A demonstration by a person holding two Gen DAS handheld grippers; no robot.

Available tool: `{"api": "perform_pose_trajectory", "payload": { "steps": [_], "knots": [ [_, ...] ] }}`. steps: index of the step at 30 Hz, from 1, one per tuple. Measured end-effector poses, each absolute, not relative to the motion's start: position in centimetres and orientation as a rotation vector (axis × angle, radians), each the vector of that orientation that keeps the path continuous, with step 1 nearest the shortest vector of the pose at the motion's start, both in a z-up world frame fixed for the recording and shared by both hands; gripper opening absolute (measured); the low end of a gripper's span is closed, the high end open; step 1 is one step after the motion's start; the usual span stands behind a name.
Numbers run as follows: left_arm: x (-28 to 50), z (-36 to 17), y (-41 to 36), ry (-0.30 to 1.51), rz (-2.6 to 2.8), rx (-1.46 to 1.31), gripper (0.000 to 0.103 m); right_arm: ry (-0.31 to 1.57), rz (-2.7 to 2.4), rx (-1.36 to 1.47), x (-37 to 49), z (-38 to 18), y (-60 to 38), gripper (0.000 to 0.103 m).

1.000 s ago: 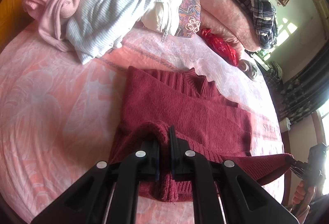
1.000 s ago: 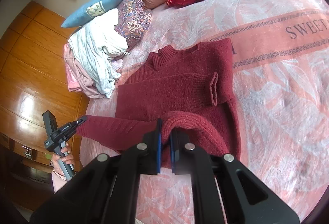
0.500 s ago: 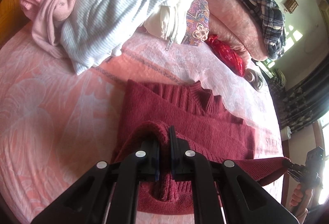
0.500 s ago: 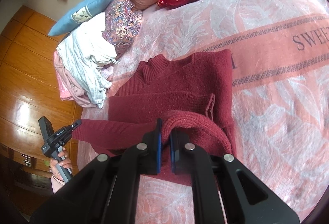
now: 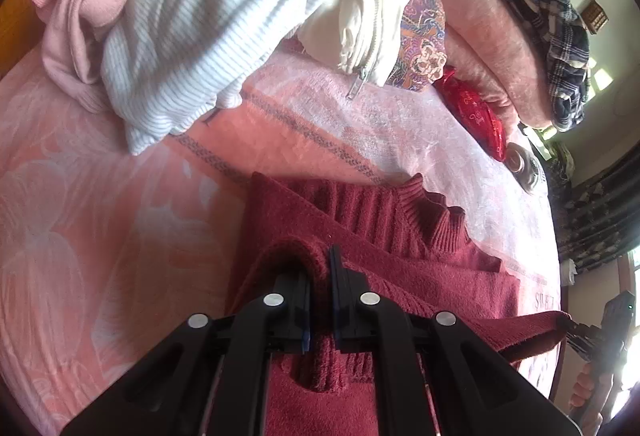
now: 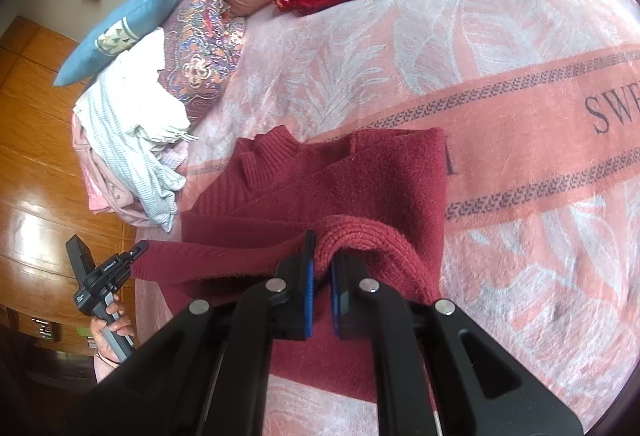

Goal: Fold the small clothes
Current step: 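Lift the hem with both tools and fold it toward the collar, then open both tools and release the folded hem onto the sweater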

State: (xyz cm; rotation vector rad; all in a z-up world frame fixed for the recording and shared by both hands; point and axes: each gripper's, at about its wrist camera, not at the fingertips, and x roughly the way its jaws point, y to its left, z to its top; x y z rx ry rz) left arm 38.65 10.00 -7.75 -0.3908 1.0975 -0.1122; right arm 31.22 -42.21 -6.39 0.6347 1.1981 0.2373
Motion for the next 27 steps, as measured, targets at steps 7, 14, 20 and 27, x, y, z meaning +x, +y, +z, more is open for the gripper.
{"api": "perform_pose_trajectory", "payload": {
  "steps": [7,14,20,27],
  "knots": [
    [40.9,-9.7,9.9,1.129,-0.095,-0.384,0.008,1.232,0.204,0.687,33.7,-8.8,-43.2,0.005],
    [43.3,-11.8,9.9,1.167,-0.082,-0.39,0.008,1.272,0.166,0.727,36.1,-11.5,-43.6,0.005],
    [45.2,-13.4,10.4,1.192,-0.069,-0.462,0.008,1.3,0.14,0.831,37.7,-14.3,-44.8,0.005],
    [45.9,-14.9,10.3,1.22,-0.061,-0.463,0.012,1.306,0.13,0.834,38.5,-15.7,-45.0,0.01]
  ]
}}
